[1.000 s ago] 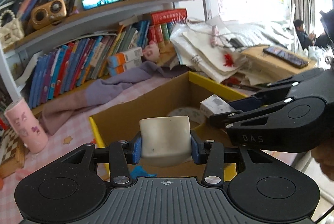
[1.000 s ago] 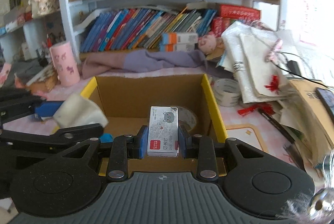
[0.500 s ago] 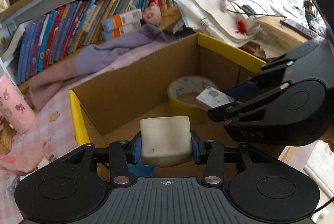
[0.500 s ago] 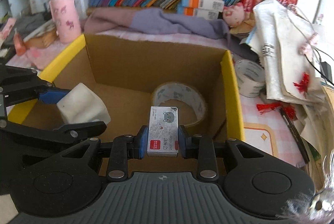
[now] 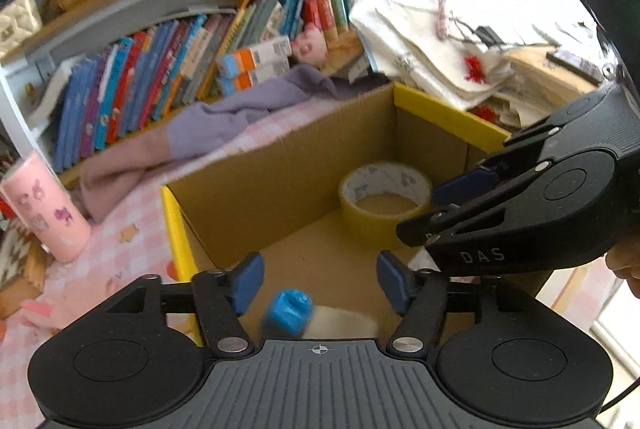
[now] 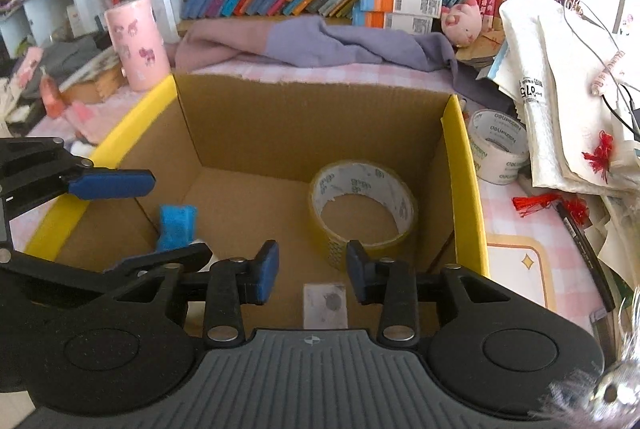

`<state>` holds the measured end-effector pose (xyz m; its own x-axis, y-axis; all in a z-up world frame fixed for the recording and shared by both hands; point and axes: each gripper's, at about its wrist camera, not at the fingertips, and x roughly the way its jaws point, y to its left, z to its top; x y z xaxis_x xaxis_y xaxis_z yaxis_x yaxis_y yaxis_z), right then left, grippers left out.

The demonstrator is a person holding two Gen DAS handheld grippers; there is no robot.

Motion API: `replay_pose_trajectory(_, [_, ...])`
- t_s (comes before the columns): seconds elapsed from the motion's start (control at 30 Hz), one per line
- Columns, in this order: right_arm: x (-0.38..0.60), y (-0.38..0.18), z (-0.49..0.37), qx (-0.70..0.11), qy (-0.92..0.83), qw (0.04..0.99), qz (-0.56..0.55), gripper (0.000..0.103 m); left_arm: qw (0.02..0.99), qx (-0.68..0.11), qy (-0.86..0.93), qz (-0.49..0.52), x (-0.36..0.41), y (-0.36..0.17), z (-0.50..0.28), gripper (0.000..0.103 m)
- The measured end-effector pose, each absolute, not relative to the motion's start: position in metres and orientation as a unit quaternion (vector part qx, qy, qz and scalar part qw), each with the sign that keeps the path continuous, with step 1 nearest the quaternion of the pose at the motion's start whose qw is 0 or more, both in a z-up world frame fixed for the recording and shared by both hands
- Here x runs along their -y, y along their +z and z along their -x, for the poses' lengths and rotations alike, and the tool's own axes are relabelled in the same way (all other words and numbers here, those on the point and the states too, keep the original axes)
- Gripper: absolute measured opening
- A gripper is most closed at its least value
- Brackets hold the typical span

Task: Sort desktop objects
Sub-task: 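Lower the card box into the box and open the right gripper while the left releases the eraser, then withdraw both grippers from the yellow box back over the table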

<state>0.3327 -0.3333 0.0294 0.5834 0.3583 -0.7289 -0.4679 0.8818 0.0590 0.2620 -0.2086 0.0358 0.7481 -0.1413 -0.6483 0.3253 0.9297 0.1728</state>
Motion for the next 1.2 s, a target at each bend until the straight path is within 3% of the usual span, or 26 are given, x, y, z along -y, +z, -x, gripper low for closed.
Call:
replay_pose_trajectory(0.43, [0.354,0.071,-0.291,-0.322,0.219,0.921,0.018,0.041,0.951,-0.277,-0.082,-0.108,0.181,0.075,-0.224,0.087])
replay_pose_trajectory(1.2, [0.358,0.071,-0.193,-0.302,0.118,0.946,-0.023,0.042,0.950,-0.280,-0.127,-0.064,0.139,0.070,-0.157,0.089])
